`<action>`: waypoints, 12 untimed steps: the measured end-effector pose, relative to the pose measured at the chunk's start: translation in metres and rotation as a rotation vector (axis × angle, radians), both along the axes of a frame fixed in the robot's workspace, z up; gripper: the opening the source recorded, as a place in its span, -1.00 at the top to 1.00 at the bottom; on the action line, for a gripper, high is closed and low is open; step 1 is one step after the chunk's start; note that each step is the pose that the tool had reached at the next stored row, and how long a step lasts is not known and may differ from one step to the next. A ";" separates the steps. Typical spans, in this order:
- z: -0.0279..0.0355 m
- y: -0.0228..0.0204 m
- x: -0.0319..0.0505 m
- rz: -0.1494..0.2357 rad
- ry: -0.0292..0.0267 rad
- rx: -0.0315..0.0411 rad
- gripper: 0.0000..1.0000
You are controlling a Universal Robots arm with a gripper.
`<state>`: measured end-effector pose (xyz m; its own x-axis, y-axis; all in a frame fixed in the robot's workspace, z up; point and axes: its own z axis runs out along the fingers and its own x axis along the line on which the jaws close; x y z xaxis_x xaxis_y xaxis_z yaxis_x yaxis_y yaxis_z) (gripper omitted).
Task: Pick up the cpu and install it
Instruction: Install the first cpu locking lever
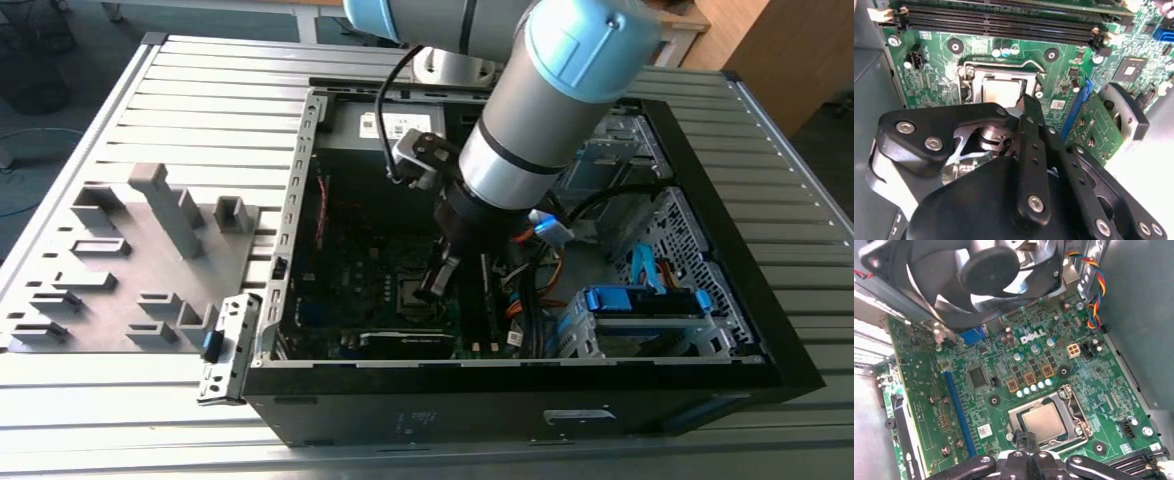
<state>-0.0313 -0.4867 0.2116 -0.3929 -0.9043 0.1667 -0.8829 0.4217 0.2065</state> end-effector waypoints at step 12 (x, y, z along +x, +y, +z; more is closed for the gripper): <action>0.0229 0.0075 -0.0008 -0.001 0.0001 0.0100 0.79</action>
<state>-0.0321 -0.4792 0.2345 -0.3935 -0.9057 0.1577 -0.8826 0.4202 0.2108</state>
